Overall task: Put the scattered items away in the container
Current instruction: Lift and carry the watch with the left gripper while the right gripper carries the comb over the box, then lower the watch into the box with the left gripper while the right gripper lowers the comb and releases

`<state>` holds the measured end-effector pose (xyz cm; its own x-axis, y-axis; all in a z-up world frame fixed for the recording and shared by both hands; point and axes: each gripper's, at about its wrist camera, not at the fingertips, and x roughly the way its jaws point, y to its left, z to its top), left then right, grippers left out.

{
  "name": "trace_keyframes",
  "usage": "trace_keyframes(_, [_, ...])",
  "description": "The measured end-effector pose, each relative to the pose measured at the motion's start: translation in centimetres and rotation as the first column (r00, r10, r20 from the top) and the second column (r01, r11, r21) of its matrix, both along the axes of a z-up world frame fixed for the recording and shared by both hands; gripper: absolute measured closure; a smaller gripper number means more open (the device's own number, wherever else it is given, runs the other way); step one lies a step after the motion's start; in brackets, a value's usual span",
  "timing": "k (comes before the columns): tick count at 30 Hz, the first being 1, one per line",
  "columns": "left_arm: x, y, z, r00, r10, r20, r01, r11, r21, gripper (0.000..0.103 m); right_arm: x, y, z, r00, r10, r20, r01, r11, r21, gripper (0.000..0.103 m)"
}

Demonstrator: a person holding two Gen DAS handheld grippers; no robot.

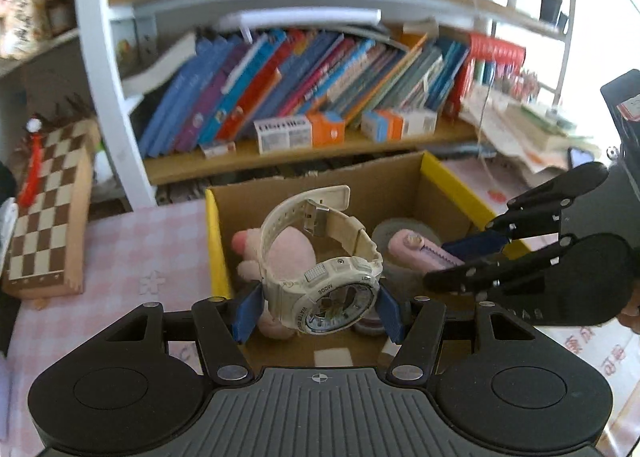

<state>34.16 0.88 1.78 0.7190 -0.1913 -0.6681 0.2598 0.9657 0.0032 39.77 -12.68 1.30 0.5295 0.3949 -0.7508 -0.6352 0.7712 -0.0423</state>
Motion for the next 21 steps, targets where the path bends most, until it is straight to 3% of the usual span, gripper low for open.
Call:
trace_keyframes(9, [3.8,-1.5,-2.4,0.992,-0.03,-0.119,0.034,0.999,0.034,0.043,2.3,1.6,-2.6,0.99,0.118,-0.074,-0.127,0.983,-0.133,0.08])
trace_keyframes(21, [6.7,-3.0,-3.9,0.982,-0.033,-0.187,0.052,0.994,0.096,0.038,3.6,2.0,-3.6,0.985,0.137,-0.103,-0.15,0.98,-0.131,0.079])
